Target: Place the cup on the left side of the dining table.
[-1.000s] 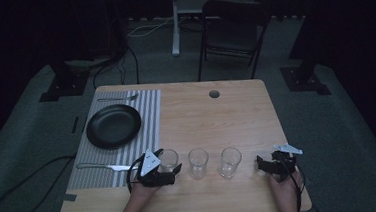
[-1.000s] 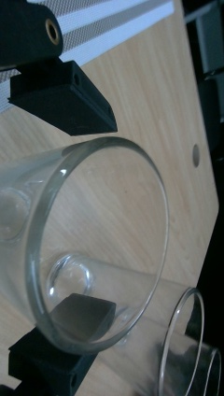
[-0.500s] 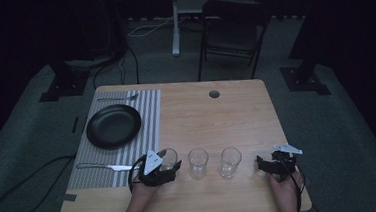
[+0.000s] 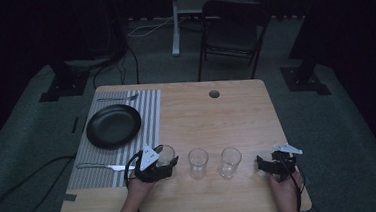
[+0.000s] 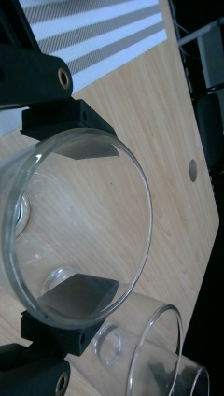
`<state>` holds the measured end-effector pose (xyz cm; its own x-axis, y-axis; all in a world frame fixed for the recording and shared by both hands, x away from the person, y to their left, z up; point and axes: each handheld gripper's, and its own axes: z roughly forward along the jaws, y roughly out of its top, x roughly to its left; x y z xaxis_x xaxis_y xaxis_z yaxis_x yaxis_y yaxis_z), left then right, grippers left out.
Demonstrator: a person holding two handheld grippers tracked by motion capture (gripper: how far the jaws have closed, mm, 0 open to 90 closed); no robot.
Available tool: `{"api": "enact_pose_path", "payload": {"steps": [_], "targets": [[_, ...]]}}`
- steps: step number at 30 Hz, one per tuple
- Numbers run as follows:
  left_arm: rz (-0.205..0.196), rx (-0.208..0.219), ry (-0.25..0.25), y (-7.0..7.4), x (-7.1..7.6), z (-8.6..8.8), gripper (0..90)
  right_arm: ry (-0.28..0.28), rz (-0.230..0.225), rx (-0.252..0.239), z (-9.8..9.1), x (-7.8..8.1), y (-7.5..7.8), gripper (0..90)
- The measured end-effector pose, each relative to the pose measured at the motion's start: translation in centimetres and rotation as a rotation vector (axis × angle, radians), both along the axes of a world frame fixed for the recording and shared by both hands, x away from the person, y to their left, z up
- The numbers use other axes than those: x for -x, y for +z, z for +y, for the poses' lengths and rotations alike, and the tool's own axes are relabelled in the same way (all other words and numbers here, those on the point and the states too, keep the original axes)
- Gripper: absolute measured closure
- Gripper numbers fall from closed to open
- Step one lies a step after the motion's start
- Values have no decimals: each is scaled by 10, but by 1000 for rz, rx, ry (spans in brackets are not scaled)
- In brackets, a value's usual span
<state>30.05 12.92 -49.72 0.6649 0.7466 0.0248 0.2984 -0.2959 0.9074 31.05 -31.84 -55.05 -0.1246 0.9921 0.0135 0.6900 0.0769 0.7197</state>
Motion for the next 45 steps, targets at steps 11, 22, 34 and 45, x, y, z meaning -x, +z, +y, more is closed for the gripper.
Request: {"api": "enact_pose_path", "payload": {"steps": [11, 22, 34, 45], "targets": [[0, 4, 44, 15, -8, 14, 292, 0, 0, 0, 0, 0, 0, 111], [5, 8, 115, 31, -22, 39, 292, 0, -1, 0, 0, 0, 0, 111], [19, 8, 165, 38, -40, 67, 291, 1, -1, 1, 0, 0, 0, 112], [45, 21, 188, 26, -49, 82, 291, 1, -1, 1, 0, 0, 0, 112]]}}
